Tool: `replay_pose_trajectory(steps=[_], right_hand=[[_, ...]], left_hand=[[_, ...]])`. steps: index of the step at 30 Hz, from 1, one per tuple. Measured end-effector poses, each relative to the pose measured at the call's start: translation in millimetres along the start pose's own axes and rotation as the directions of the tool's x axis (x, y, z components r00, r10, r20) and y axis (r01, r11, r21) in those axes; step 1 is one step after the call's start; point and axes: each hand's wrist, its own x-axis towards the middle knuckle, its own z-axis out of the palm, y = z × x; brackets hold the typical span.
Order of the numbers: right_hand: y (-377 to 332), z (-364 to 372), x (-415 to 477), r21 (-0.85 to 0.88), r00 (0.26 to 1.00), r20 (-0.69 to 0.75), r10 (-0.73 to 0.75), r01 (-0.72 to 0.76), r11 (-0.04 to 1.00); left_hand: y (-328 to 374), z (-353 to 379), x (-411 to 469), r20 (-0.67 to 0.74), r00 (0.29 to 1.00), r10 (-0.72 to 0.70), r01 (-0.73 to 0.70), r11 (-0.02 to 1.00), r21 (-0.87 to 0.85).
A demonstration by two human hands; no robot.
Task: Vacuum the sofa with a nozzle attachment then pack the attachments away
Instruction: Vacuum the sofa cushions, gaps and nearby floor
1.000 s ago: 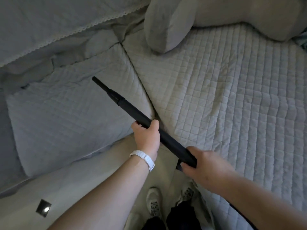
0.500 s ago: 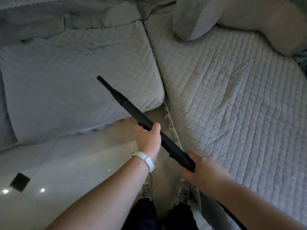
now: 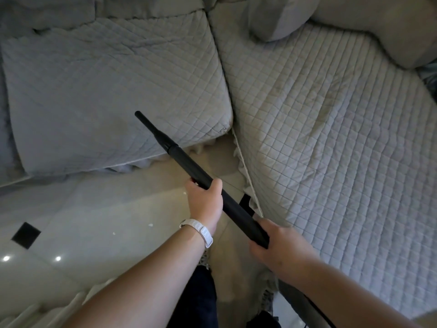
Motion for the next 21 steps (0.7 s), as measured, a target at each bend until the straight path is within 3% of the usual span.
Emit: replay_pose_trajectory(steps=[11, 21], right_hand=[[111.2, 21.5, -43.5, -0.106, 0.991, 0.062, -0.118, 0.124, 0.987], [204.6, 92.4, -72.0, -0.108, 0.965, 0.244, -0.099, 0.129, 0.986]], left_hand=[[-86.0, 37.9, -86.6, -0.141, 0.990, -0.005, -0.002, 0.999, -0.053], [-212.3, 44.9, -138.4, -0.240, 0.960, -0.145, 0.165, 0.984, 0.066]])
